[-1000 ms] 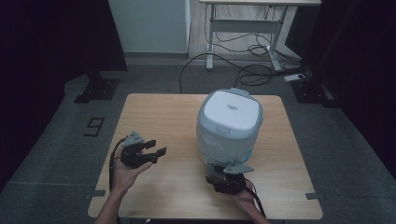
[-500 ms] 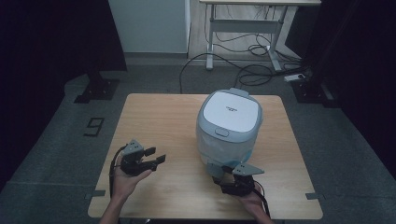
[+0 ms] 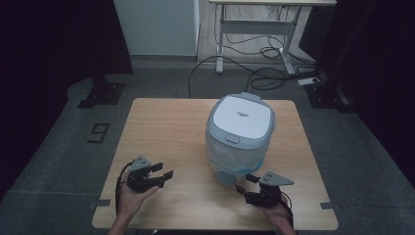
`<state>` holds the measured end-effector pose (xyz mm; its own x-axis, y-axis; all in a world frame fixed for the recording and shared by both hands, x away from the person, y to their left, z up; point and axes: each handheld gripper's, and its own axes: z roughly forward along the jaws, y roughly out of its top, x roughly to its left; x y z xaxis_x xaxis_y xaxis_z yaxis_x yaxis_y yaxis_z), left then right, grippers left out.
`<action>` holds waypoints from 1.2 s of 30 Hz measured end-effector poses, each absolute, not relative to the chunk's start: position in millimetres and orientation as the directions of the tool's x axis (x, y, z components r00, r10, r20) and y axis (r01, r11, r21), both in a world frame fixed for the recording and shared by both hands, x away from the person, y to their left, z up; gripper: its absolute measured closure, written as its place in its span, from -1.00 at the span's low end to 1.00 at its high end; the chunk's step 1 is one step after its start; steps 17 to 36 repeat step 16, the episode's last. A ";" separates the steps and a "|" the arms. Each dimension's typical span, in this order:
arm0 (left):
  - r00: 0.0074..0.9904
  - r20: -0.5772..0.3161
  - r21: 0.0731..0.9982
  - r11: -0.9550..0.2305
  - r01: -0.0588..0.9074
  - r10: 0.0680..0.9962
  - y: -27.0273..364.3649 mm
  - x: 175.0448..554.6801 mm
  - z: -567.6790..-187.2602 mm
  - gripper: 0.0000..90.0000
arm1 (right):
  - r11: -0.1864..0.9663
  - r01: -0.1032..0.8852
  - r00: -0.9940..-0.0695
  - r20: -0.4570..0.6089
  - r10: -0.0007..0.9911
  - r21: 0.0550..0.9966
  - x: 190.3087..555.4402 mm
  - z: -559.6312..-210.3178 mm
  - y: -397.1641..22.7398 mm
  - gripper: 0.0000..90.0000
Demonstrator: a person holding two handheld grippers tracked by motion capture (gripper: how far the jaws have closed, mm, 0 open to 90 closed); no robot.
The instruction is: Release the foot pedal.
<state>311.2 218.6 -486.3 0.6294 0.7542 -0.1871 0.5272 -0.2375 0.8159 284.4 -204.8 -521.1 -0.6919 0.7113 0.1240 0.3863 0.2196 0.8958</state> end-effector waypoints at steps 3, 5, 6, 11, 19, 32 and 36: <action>0.630 -0.189 0.812 -0.241 0.532 0.753 218.0 311.4 -490.0 -0.09 | 0.222 0.395 -0.675 0.118 0.728 0.891 282.8 -523.1 -215.4 -0.20; 0.631 -0.190 0.810 -0.243 0.533 0.752 217.1 311.5 -491.7 -0.09 | 0.216 0.408 -0.663 0.125 0.738 0.887 282.5 -524.9 -221.7 -0.20; 0.632 -0.190 0.809 -0.245 0.534 0.751 216.6 311.5 -492.6 -0.09 | 0.213 0.413 -0.657 0.128 0.743 0.885 282.7 -525.8 -224.0 -0.20; 0.635 -0.190 0.812 -0.244 0.531 0.749 215.4 310.5 -496.5 -0.10 | 0.204 0.428 -0.641 0.137 0.756 0.881 285.5 -526.5 -228.0 -0.20; 0.630 -0.196 0.808 -0.239 0.538 0.752 216.4 309.3 -501.9 -0.11 | 0.196 0.420 -0.635 0.133 0.761 0.886 285.4 -524.0 -230.9 -0.21; 0.630 -0.196 0.808 -0.239 0.538 0.752 216.4 309.3 -501.9 -0.11 | 0.196 0.420 -0.635 0.133 0.761 0.886 285.4 -524.0 -230.9 -0.21; 0.630 -0.196 0.808 -0.239 0.538 0.752 216.4 309.3 -501.9 -0.11 | 0.196 0.420 -0.635 0.133 0.761 0.886 285.4 -524.0 -230.9 -0.21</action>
